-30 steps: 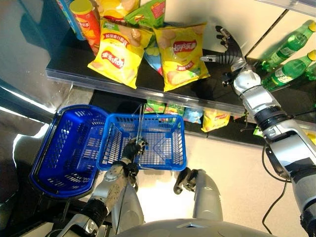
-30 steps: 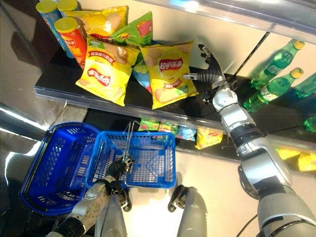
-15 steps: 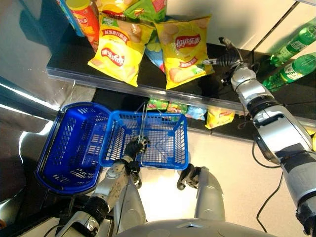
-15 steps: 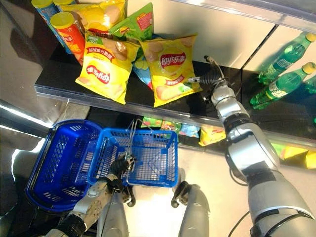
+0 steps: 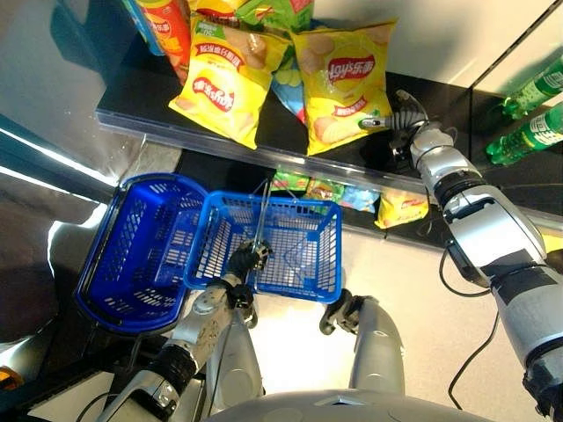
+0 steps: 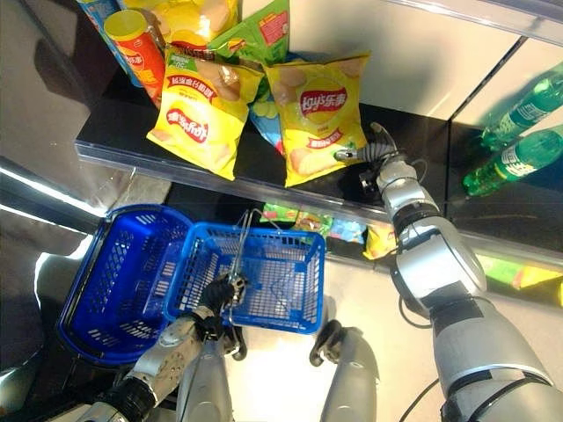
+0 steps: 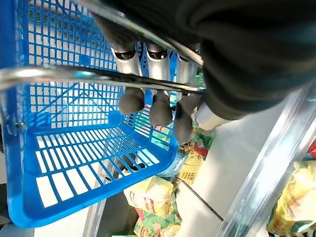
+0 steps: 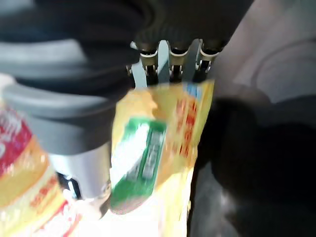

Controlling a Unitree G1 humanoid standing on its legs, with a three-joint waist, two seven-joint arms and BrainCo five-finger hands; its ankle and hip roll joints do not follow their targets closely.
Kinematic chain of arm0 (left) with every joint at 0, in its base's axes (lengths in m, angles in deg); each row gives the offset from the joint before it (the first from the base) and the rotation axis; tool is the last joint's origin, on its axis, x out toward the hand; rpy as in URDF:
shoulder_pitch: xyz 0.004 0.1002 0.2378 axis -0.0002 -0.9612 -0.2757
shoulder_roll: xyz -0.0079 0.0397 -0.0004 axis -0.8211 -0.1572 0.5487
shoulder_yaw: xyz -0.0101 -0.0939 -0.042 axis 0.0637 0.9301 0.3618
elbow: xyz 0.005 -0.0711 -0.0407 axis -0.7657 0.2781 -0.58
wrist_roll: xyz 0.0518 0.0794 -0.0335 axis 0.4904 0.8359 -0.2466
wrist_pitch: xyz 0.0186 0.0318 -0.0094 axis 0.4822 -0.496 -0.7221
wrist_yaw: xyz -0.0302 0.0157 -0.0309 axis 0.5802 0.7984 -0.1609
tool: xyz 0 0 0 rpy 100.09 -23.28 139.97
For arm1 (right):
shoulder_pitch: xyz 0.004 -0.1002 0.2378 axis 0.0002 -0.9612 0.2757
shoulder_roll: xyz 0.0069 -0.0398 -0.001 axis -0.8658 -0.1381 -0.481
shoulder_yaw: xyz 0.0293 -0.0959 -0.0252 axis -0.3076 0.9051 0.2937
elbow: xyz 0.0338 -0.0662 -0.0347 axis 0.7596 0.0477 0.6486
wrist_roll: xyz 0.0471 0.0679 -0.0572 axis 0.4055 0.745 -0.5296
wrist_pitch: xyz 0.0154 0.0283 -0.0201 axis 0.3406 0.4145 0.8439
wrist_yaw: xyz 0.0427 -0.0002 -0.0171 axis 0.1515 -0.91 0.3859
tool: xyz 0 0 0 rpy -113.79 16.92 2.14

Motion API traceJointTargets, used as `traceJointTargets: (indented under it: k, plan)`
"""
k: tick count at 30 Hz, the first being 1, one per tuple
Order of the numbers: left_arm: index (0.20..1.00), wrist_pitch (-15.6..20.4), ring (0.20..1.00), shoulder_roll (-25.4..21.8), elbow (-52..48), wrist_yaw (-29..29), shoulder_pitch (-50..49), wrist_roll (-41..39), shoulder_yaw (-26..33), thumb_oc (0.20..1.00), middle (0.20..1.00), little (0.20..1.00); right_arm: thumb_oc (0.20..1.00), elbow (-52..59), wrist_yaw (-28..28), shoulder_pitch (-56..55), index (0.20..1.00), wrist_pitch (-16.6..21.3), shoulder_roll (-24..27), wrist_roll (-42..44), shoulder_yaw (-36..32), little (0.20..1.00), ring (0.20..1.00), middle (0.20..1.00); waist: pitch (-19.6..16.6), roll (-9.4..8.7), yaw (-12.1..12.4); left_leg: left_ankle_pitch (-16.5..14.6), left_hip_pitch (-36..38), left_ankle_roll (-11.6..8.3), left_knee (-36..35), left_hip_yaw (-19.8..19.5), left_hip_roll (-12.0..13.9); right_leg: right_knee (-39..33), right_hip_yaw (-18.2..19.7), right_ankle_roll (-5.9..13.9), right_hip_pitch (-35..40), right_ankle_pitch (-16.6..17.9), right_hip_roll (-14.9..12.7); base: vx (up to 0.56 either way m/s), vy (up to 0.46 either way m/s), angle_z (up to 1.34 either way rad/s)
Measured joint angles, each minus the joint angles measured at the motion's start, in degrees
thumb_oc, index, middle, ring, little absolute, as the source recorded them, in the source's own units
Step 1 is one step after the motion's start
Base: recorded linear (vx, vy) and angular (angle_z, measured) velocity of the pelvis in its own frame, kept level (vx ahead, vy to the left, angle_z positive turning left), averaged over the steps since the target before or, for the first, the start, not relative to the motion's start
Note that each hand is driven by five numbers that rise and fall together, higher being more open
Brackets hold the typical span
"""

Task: Pick up the snacks into the basket

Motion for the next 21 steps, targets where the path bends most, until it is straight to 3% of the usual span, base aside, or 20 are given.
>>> traceJointTargets:
  k: [13,14,21]
  plan:
    - [0.2,-0.63,0.2,-1.04,-1.38,-1.91,0.14,0.01,-1.0,0.2,0.2,0.2,1.0,-6.62,-0.53,3.73,1.0,-1.5,1.22,-3.14,0.09,1.0,1.0,1.0,0.55,0.29,1.97,1.34,-2.02,0.52,-0.54,-1.92,-1.67,0.49,-1.23,0.24,-0.2,-0.13,-1.07,0.0,-0.004,0.1]
    - [0.2,-0.63,0.2,-1.11,-1.57,-2.07,0.17,0.02,-0.99,0.2,0.2,0.2,0.2,-6.99,-0.46,3.74,0.2,-1.79,1.66,-3.78,0.07,0.2,0.2,0.2,0.55,0.3,2.6,1.36,-2.02,0.56,-0.54,-1.95,-1.78,0.52,-1.23,0.26,-0.19,-0.12,-1.16,0.0,0.0,0.0]
    - [0.2,-0.66,0.2,-1.09,-1.71,-2.31,0.23,0.01,-1.0,0.2,0.2,0.2,0.2,-8.36,1.98,4.76,0.2,-2.25,2.07,-7.38,0.07,0.2,0.2,0.2,0.57,0.33,3.0,1.45,-2.2,0.72,-0.48,-2.5,-2.35,0.74,-1.34,0.4,-0.1,-0.1,-1.7,0.0,0.02,0.04]
